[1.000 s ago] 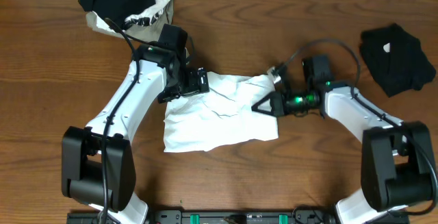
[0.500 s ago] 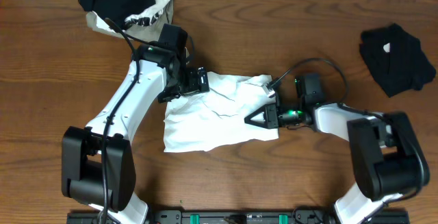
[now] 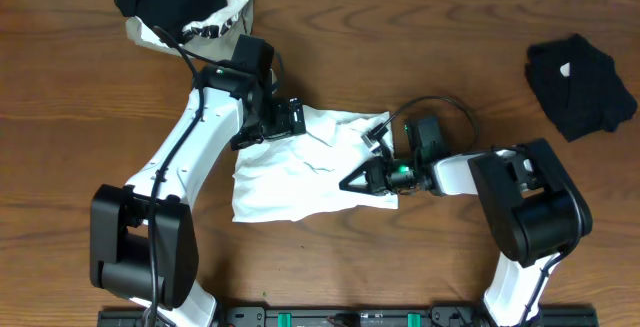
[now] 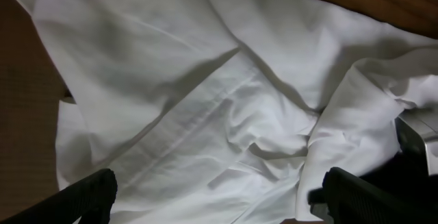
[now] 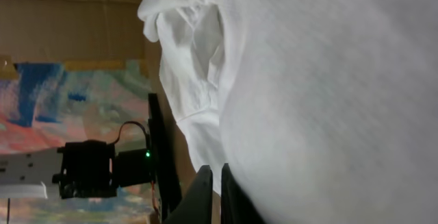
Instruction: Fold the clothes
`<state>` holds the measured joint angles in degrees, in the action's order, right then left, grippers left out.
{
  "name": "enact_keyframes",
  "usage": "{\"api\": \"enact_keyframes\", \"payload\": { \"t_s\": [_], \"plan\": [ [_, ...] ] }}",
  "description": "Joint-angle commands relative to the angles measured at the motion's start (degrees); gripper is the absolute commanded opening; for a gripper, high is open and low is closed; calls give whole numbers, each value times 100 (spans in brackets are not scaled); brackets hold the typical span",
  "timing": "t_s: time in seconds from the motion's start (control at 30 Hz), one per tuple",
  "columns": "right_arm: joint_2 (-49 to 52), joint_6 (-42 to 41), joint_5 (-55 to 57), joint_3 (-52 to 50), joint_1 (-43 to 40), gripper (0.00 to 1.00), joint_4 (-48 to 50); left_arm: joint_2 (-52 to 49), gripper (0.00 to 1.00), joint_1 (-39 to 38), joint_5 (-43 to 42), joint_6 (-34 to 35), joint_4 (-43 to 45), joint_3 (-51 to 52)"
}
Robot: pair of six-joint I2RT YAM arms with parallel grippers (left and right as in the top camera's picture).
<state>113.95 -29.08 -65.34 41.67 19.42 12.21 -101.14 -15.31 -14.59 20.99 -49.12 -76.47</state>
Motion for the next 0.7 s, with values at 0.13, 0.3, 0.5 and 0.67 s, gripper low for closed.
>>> {"api": "enact_keyframes", "payload": {
  "t_s": [0.13,0.3,0.5,0.67],
  "plan": [
    [-999,-549,468,-37,-197,7,-22,31,98,24,70,22,-52,28],
    [-2052,-664,898,-31,-426,19,-26,31,98,24,70,24,-48,28],
    [-2074,-774,1128,-31,-520,20,22,31,98,24,70,24,-46,28],
    [-1633,-811,1130,-31,-496,19,387,31,98,24,70,26,-22,28]
  ]
}}
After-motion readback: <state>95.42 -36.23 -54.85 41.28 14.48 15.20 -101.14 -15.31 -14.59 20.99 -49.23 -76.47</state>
